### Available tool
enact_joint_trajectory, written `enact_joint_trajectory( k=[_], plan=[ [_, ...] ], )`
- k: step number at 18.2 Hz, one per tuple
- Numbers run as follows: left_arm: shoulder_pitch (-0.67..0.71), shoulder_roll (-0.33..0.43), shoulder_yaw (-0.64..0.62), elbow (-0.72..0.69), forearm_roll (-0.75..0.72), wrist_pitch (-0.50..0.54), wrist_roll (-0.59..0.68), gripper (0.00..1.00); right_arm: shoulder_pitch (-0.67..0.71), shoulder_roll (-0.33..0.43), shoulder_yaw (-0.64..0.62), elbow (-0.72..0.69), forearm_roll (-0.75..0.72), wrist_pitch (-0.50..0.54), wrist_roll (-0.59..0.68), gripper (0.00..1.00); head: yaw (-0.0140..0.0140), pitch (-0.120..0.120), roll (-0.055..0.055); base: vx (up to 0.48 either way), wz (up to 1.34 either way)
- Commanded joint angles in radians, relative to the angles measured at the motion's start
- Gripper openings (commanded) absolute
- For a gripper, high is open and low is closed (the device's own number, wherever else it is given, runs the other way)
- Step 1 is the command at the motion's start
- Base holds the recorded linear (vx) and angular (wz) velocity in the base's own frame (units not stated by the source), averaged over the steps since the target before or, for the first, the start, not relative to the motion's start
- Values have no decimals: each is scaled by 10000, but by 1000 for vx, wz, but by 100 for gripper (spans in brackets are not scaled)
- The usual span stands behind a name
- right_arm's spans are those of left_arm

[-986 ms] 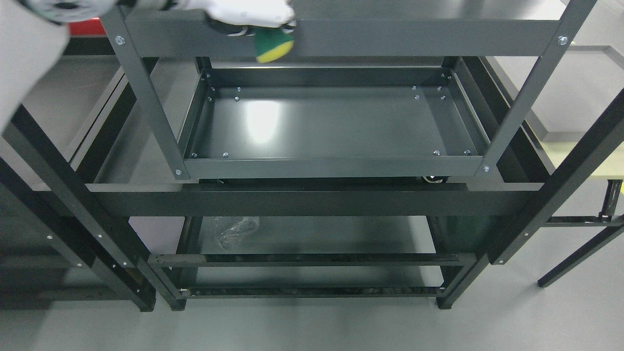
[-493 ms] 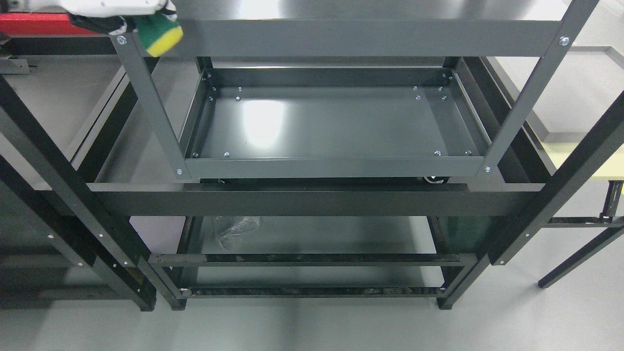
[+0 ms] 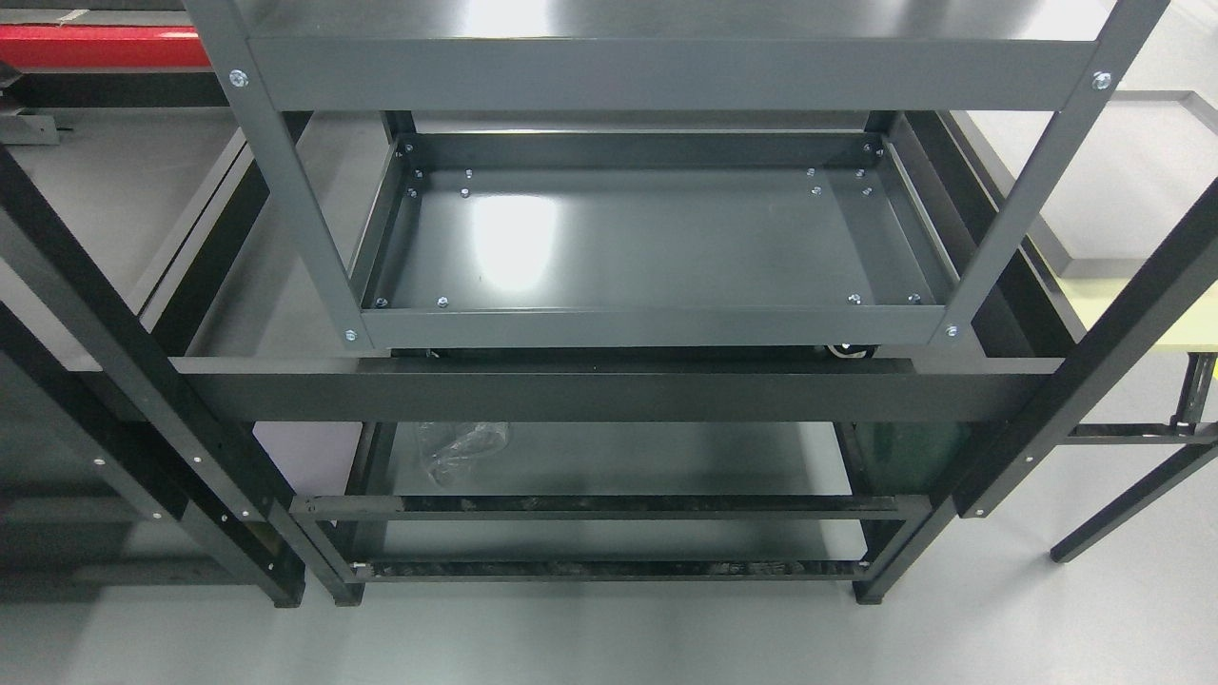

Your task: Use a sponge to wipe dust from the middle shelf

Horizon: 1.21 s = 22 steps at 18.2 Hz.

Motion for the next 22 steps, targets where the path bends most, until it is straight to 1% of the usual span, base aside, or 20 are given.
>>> enact_joint_trajectory(
  k=[1,2,3,4,5,6,7,9,12,15,19,22],
  plan=[
    [-2017,-5542,590,2588,-1485,8,35,0,0,-175,0,-175,0,733,0,100,0,0,0,0,0],
    [-2293,-5542,529,3170,-1715,8,65,0,0,-175,0,-175,0,733,0,100,0,0,0,0,0],
    [-2599,-5542,27,3693,-1930,8,278,0,0,-175,0,-175,0,733,0,100,0,0,0,0,0],
    [-2769,-5542,-768,3850,-1932,8,858,0,0,-175,0,-175,0,733,0,100,0,0,0,0,0],
    [-2877,-5542,-1702,3927,-1932,8,1881,0,0,-175,0,-175,0,733,0,100,0,0,0,0,0],
    [-3121,-5542,-2957,4019,-1932,8,3045,0,0,-175,0,-175,0,733,0,100,0,0,0,0,0],
    [-3215,-5542,-3683,4020,-1902,8,3391,0,0,-175,0,-175,0,733,0,100,0,0,0,0,0],
    [-3262,-5542,-5186,4035,-1810,602,4127,0,0,-175,0,-175,0,733,-15,100,0,0,0,0,0],
    [-3231,-5542,-7257,4051,-1336,1385,4773,0,0,-175,0,-175,0,733,0,100,0,0,0,0,0],
    [-3079,-5542,-8412,4081,-1288,1511,4821,0,0,-175,0,-175,0,733,0,100,0,0,0,0,0],
    [-2144,-5542,-9486,4158,-1334,1481,4821,0,0,-175,0,-175,0,733,0,100,0,0,0,0,0],
    [-1729,-5542,-9581,4235,-1471,1373,4806,0,0,-175,0,-175,0,733,0,100,0,0,0,0,0]
  ],
)
